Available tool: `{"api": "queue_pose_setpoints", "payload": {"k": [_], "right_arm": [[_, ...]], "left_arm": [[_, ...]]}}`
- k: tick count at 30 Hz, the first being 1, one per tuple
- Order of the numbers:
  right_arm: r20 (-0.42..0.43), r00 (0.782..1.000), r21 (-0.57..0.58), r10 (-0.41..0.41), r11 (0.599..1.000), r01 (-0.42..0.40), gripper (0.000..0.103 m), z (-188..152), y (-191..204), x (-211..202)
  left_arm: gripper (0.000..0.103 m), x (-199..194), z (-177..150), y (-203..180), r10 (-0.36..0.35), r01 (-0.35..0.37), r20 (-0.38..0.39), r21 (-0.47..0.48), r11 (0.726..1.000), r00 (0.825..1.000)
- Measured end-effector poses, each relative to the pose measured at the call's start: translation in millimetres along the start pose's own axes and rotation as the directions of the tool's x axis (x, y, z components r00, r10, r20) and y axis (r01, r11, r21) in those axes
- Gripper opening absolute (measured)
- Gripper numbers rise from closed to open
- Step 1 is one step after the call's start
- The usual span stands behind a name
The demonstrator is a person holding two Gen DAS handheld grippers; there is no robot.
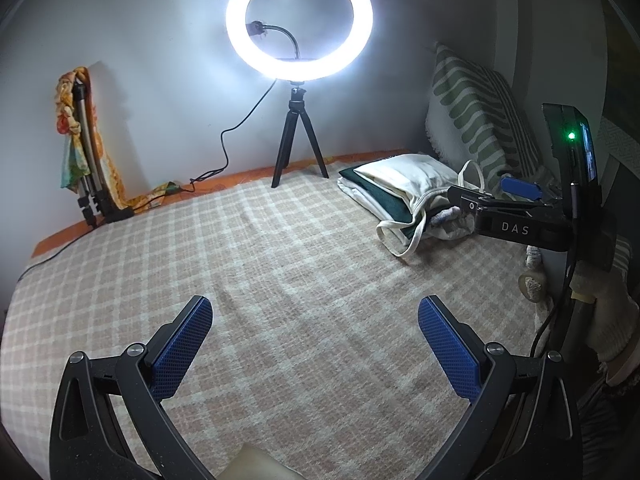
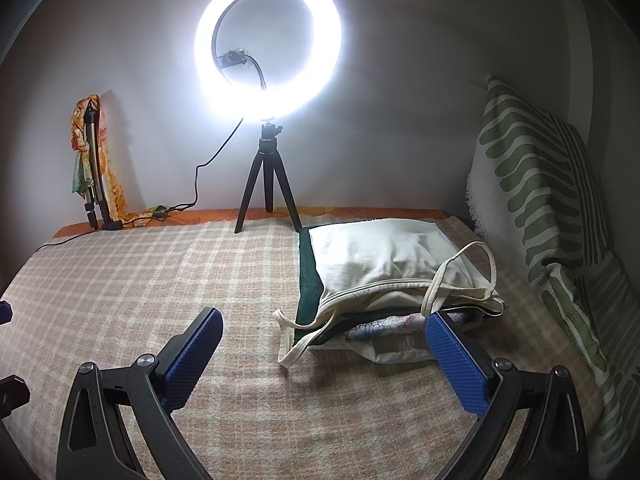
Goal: Fold small clothes
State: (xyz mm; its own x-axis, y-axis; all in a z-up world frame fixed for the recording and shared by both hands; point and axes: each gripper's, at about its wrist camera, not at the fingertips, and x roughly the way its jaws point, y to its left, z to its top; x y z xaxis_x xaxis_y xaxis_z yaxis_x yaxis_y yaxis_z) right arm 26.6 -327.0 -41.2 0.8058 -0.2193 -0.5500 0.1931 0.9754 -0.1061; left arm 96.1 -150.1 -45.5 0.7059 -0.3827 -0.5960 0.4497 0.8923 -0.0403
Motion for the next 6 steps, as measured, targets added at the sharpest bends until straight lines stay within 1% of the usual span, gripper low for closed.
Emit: {"api": "queue_pose_setpoints", "payload": {"k": [2,6], "right_arm": [[-0.001,1.000,0.000,-0.001,1.000,0.001,0.103,-0.1,0.1,-0.2],[-0.002,1.000,-0.001,0.011,1.000,-0.011,0.103,0.6,1.7,1.2]], "left_arm": [[0.102,-2.3,-1.3,-1.2,0.006,-0.006,0.020,0.009,1.000,1.000],[0.102,-3.3,-1.3,-2.0,0.003,-0.003,0.019,0.016,1.000,1.000]]}}
